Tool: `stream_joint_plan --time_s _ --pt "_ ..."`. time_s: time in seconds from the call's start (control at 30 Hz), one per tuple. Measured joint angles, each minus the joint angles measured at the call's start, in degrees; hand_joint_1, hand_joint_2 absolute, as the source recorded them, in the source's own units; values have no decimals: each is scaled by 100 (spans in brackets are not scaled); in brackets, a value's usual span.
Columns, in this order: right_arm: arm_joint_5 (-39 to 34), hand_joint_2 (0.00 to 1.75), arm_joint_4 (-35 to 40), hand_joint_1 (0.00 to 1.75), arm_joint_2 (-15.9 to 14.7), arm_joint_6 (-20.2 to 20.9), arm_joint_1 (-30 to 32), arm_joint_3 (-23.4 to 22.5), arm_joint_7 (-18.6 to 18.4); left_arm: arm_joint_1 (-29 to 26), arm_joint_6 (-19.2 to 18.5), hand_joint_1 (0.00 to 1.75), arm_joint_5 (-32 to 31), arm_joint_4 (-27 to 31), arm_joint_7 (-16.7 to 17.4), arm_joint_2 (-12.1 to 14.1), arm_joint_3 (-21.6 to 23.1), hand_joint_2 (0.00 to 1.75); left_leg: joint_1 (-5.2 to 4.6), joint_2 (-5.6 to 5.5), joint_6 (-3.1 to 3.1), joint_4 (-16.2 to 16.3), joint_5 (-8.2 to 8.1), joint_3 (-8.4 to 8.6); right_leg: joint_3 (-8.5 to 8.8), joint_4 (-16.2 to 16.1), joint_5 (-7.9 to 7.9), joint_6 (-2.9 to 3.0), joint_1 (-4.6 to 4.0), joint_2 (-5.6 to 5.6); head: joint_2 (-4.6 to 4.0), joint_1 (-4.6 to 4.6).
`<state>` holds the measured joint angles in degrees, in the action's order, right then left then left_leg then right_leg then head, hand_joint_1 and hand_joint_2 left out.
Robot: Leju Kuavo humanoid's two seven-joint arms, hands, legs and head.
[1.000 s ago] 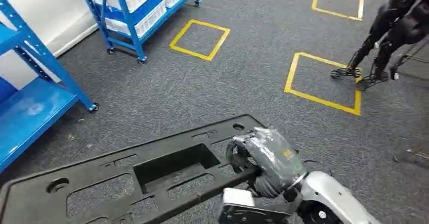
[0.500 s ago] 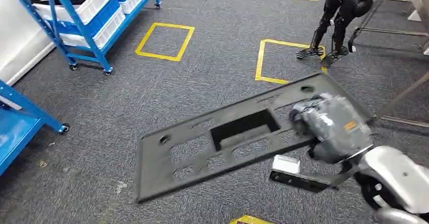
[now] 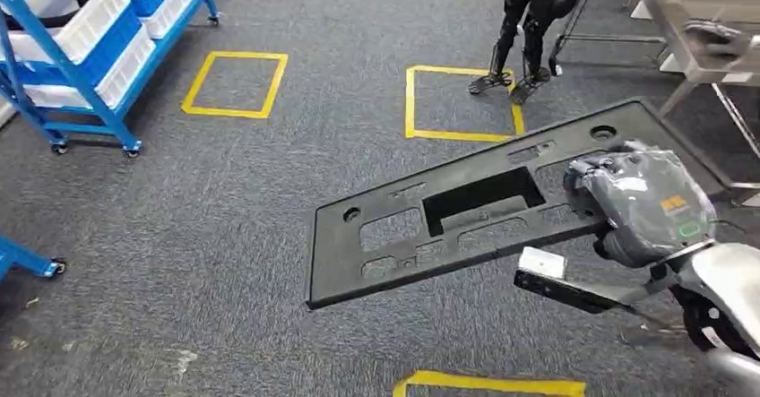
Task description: Take the parts from the cabinet and place them on the table.
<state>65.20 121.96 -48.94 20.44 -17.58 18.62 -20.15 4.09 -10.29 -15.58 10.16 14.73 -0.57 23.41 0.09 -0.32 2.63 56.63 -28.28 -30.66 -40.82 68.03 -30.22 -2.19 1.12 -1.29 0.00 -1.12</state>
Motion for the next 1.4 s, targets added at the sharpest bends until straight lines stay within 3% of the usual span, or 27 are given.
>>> stream_joint_plan --time_s 0.07,0.1,0.13,0.2,0.23,0.3,0.37,0.4,0.47,0.53,0.6,0.7,0.73,0.77,0.83,0.9,0.93,0.97,1.0,1.07,1.1,1.17,1.2,1.23,1.27,1.3,1.4 --pt "0 175 -22 175 2 -2 101 -54 -4 -7 18 0 -22 0 0 0 -2 175 -9 155 3 5 -14 -7 -317 692 -233 -57 44 67 0 -2" --pt "0 175 -28 175 2 -2 126 -63 -2 -7 20 0 -24 0 -2 0 -2 175 -8 236 -8 16 -24 -9 -305 689 -166 -83 61 81 0 4" --pt "0 175 -31 175 2 -2 152 -79 -2 -4 20 0 -28 0 -11 0 -2 175 -3 306 -24 34 -43 -7 -165 445 3 -109 81 108 0 -2" --pt "-33 175 -31 175 2 -9 231 -140 -31 0 33 0 -37 0 -44 -7 0 175 15 431 -87 95 -110 2 393 -530 445 -153 122 268 0 0" --pt "-70 175 -31 175 4 -13 268 -192 -52 1 55 0 -39 0 -61 -4 0 175 8 485 -141 142 -152 5 524 -825 338 -163 89 502 0 0" --pt "-109 175 -24 175 11 -24 312 -288 -83 5 77 0 -39 0 -68 4 0 175 -39 560 -201 183 -204 -12 531 -789 376 -35 35 414 0 24" --pt "-114 175 -24 175 9 -33 371 -339 -92 21 81 0 -39 0 -70 2 0 175 -39 678 -236 178 -206 43 500 -785 381 13 8 296 0 26" --pt "-129 175 -20 175 4 -35 377 -371 -96 34 81 0 -41 0 -79 0 0 175 -21 697 -281 187 -254 34 517 -812 398 76 47 233 0 33" --pt "-147 175 -6 175 4 -37 386 -450 -94 38 79 0 -41 0 -79 -7 0 175 17 263 -306 626 -570 -150 516 -828 411 152 48 155 0 39" --pt "-210 175 -2 175 11 -39 415 -494 -96 20 77 0 -39 0 -83 -11 0 175 19 110 -298 1514 -959 -585 509 -828 411 184 23 40 0 46" --pt "-266 175 0 175 20 -39 479 -548 -114 11 74 0 -41 0 -72 -11 0 175 18 84 -272 1965 -982 -847 511 -824 413 193 -10 -103 0 46" --pt "-317 175 35 175 24 -44 555 -638 -131 -3 77 0 -76 0 -59 -9 0 175 10 -48 -196 894 -245 -405 523 -809 415 190 -8 -339 0 46" --pt "-339 175 55 175 24 -44 581 -678 -138 -2 77 0 -90 0 -52 -7 0 175 13 -275 -173 477 -108 -236 518 -806 415 187 5 -394 0 44" --pt "-350 175 83 175 26 -50 602 -730 -144 -7 77 0 -94 0 -46 -7 0 175 23 -479 -172 348 -156 -180 483 -779 424 154 -21 -454 0 44" --pt "-391 175 114 175 42 -55 659 -802 -151 14 77 0 -100 0 -35 -7 0 175 -10 -371 -167 285 -167 -140 437 -815 479 69 28 -578 0 39" --pt "-422 175 149 175 46 -55 762 -884 -166 43 77 0 -100 0 -33 -7 0 175 -6 -240 -88 189 -102 -104 431 -883 539 -22 44 -730 0 37" --pt "-426 175 168 175 50 -55 823 -916 -166 42 77 0 -103 0 -33 -11 0 175 17 -137 -43 123 -57 -70 392 -824 474 -11 48 -542 0 37" --pt "-441 175 190 175 52 -52 824 -959 -173 35 77 0 -105 0 -31 -11 0 175 14 -81 -2 75 -32 -46 300 -629 305 -27 -7 -193 0 -11" --pt "-442 175 205 175 57 -55 828 -988 -179 27 77 0 -107 0 -31 -7 0 175 6 -4 19 63 -22 -49 138 -257 91 -53 -5 -42 0 -20" --pt "-453 175 212 175 68 -55 884 -1001 -195 8 79 0 -118 0 -26 -2 0 175 -15 152 31 64 -31 -63 -237 598 -260 -93 18 78 0 -15" --pt "-455 175 212 175 79 -55 909 -1003 -197 5 79 0 -116 0 -24 -2 0 175 -15 229 27 68 -36 -63 -298 749 -266 -106 21 86 0 -9" --pt "-459 175 216 175 96 -55 943 -1005 -197 9 79 0 -116 0 -24 -7 0 175 -11 367 10 76 -56 -57 -55 329 27 -121 30 119 0 -13" --pt "-468 175 223 175 103 -59 953 -1014 -197 13 79 0 -118 0 -26 -11 0 175 -8 439 -11 86 -76 -48 250 -220 274 -122 34 192 0 -15" --pt "-477 175 236 175 105 -63 959 -1027 -199 16 79 0 -118 0 -30 -15 0 175 -8 499 -43 103 -104 -34 555 -737 453 -113 31 372 0 -17" --pt "-479 175 245 175 114 -72 953 -1042 -201 17 79 0 -120 0 -33 -15 0 175 -60 541 -90 128 -139 -32 657 -934 352 -75 -64 614 0 -17" --pt "-481 175 267 175 118 -83 978 -1056 -208 18 79 0 -120 0 -33 -13 0 175 -69 594 -113 148 -158 -21 656 -946 392 5 -53 494 0 -2" --pt "-503 175 275 175 153 -85 1019 -1077 -240 38 79 0 -125 0 -33 -15 0 175 -70 776 -176 145 -194 33 625 -938 390 100 -51 298 0 9"
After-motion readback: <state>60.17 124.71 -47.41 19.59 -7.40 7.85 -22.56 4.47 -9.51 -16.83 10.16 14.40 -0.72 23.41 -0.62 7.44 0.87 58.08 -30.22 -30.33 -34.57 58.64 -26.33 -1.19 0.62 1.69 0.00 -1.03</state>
